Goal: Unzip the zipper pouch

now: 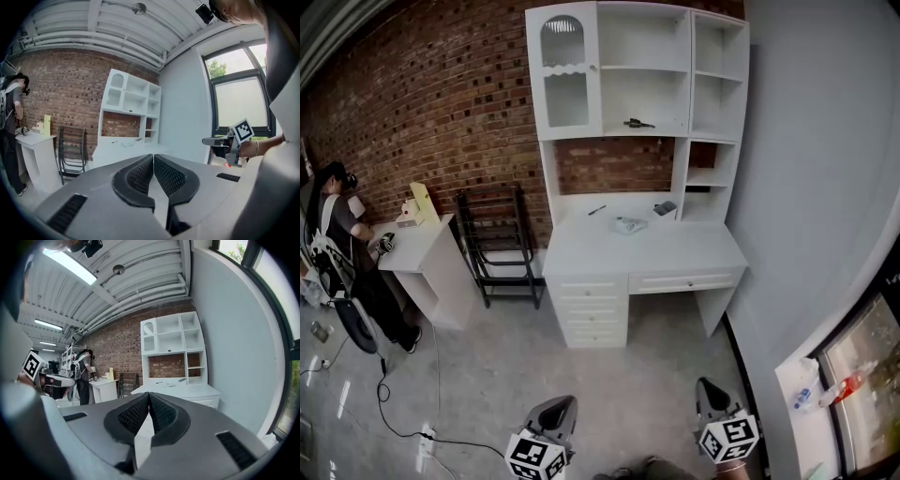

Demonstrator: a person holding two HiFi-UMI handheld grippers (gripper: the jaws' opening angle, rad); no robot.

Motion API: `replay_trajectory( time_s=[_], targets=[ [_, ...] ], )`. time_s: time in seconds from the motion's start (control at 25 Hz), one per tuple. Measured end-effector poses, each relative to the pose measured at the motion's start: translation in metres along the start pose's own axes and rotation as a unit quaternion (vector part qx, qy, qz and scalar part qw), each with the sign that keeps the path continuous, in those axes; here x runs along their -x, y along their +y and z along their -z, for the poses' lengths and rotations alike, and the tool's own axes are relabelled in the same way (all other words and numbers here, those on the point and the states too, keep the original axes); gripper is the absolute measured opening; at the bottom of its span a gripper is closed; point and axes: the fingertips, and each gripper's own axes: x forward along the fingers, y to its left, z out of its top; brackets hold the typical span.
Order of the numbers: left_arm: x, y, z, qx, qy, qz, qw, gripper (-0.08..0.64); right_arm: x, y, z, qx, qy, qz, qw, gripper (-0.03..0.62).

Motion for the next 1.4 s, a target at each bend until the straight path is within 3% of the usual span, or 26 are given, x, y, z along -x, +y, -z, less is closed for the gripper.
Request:
replay_trajectory(
  time_s=[0.36, 0.4, 0.48, 0.52, 0.72, 0.88, 1.0, 1.12, 1.24, 1.4],
  targets=[
    [-0.003, -0.007, -0.01, 0.005, -0.024, 0.021, 0.9995, 0.005, 0.0, 0.0, 0.001, -0.004, -0.001, -0.001, 1.0, 0.006],
    [-0.003, -0.008, -0.009, 0.007, -0.022, 0.025, 0.9994, 0.014, -0.001, 0.002, 0.0, -0.004, -0.001, -0.008, 1.0, 0.024],
    [-0.005, -0.01, -0.007, 0.007, -0.017, 0.035, 0.9992, 0.144, -0.004, 0.008, -0.001, -0.004, 0.001, -0.024, 1.0, 0.146],
    [-0.007, -0.011, -0.005, 0.003, -0.014, 0.04, 0.9991, 0.196, -0.005, 0.009, -0.001, -0.005, 0.0, -0.029, 1.0, 0.176],
    [-0.014, -0.024, 0.002, -0.003, -0.005, 0.072, 0.9974, 0.355, -0.009, 0.016, 0.004, 0.004, 0.007, -0.051, 0.999, 0.34],
    [-0.02, -0.033, 0.009, -0.012, 0.011, 0.093, 0.9955, 0.505, -0.013, 0.025, 0.008, 0.003, 0.01, -0.07, 0.997, 0.425],
    [-0.025, -0.035, 0.012, -0.02, 0.021, 0.092, 0.9953, 0.559, -0.015, 0.03, 0.006, 0.005, -0.001, -0.079, 0.997, 0.5],
    [-0.027, -0.034, 0.004, -0.001, 0.008, 0.088, 0.9961, 0.571, -0.017, 0.035, 0.005, 0.022, -0.003, -0.089, 0.996, 0.574],
    [-0.028, -0.028, -0.003, 0.03, -0.006, 0.088, 0.9957, 0.571, -0.02, 0.039, 0.005, 0.029, -0.003, -0.094, 0.995, 0.574],
    [-0.032, -0.02, -0.002, 0.018, 0.0, 0.08, 0.9966, 0.571, -0.027, 0.037, 0.004, 0.028, -0.004, -0.092, 0.995, 0.575]
  ],
)
